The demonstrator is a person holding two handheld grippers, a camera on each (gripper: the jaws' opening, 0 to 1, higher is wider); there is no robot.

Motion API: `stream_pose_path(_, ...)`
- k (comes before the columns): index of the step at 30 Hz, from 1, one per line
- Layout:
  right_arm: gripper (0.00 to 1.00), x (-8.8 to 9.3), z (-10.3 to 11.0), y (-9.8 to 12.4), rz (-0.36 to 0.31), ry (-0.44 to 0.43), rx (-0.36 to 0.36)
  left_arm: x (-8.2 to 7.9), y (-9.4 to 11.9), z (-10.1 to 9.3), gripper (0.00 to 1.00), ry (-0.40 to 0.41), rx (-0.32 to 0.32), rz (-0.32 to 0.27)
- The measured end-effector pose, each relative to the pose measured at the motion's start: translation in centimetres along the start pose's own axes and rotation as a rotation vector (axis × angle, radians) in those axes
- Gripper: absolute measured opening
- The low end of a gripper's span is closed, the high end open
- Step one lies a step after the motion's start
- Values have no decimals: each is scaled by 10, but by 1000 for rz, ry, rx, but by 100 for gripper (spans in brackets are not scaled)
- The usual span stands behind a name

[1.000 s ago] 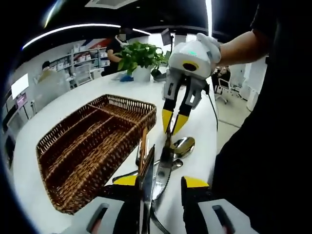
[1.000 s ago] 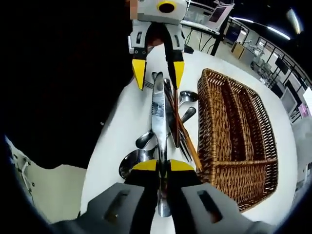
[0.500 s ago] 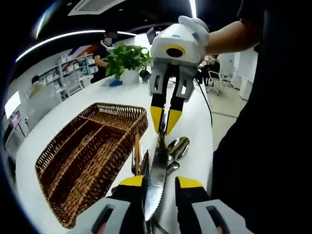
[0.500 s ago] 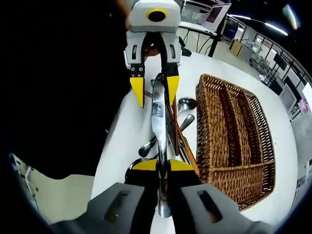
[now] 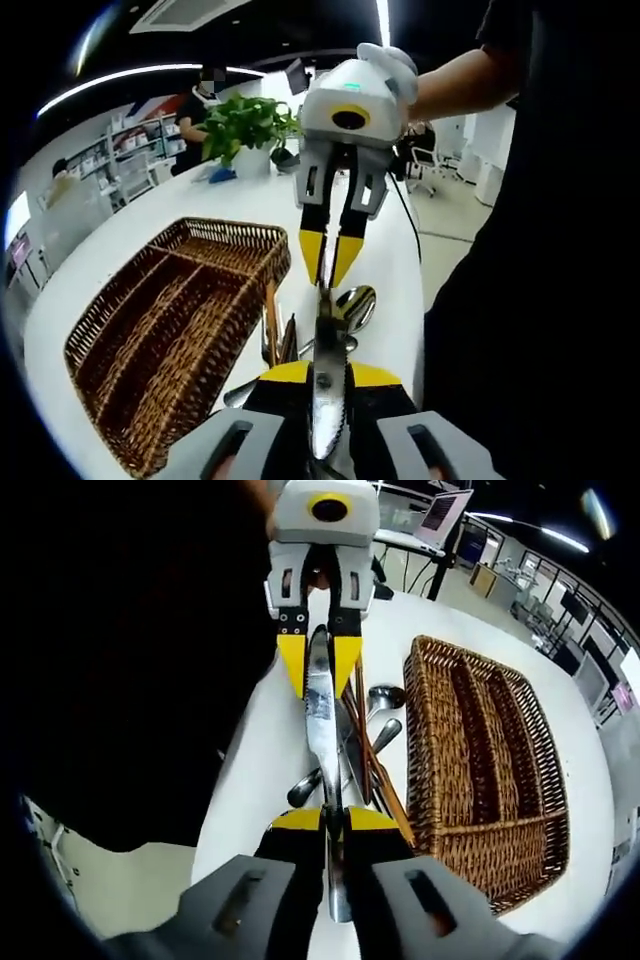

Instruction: Arrange the knives, forks, and spoons in their matching storage slots by inserting each utensil handle-first until every utensil is classified and aligned in the correct compartment

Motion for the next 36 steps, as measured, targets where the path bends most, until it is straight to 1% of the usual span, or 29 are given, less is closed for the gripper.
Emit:
stream_pose_path(1, 4, 0, 0, -1, -3, -1, 0, 0, 0, 1, 10, 11, 11, 2)
stream_pose_path(3, 4, 1, -3, -2, -11, -10, 6, -1, 0, 3, 10, 6, 21, 16)
stream_pose_path(7, 4, 3, -9, -5, -12, -20, 20, -4, -1, 12, 9, 0, 52, 49)
stream_pose_path(10, 5, 7, -15, -6, -24, -46, 38, -5, -4, 18, 9, -4, 67, 62)
stream_pose_path(12, 5, 11, -17, -8, -41, -81, 46, -4, -6, 21, 9, -4, 81, 71)
stream_pose_path(18, 5, 18, -20, -16, -27, -89, 46, 1, -11, 29, 10, -2, 121, 106)
stream_pose_path(22, 6, 25, -22, -18, -11, -108, 56, 2, -11, 33, 10, 2, 131, 116)
stream_pose_path(25, 8, 33, -23, -20, -6, -128, 57, 0, -13, 35, 10, 14, 140, 111)
stream_pose_path(29, 13, 35, -21, -28, -11, -132, 57, -3, -17, 37, 10, 15, 148, 102)
stream_pose_path(30, 12, 34, -22, -29, -14, -127, 60, -5, -17, 36, 10, 25, 150, 95)
stream_pose_path(31, 9, 33, -25, -31, -24, -95, 77, -6, -18, 36, 10, 30, 152, 89)
stream_pose_path(32, 7, 33, -31, -31, -30, -62, 108, -6, -17, 36, 10, 26, 154, 93)
stream_pose_path(33, 6, 32, -32, -28, -41, -115, 120, -6, -17, 37, 10, 25, 150, 95)
stream_pose_path(34, 6, 30, -35, -26, -44, -108, 113, -7, -16, 38, 10, 32, 150, 87)
stream_pose_path(35, 6, 30, -33, -26, -40, -89, 119, -8, -16, 39, 10, 48, 146, 79)
stream_pose_path(36, 5, 28, -34, -24, -41, -88, 127, -10, -13, 42, 10, 44, 146, 76)
Point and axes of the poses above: the point that each gripper's makers call its tool centre point, and the gripper's own axes: y roughly backward along the fingers, z roughly to its left, x roughly out of its underside, the point moved 1 cm from there along y, roughly backward along the fingers, and after that the axes turned 14 degrees about -z, right-handed, at the moved point
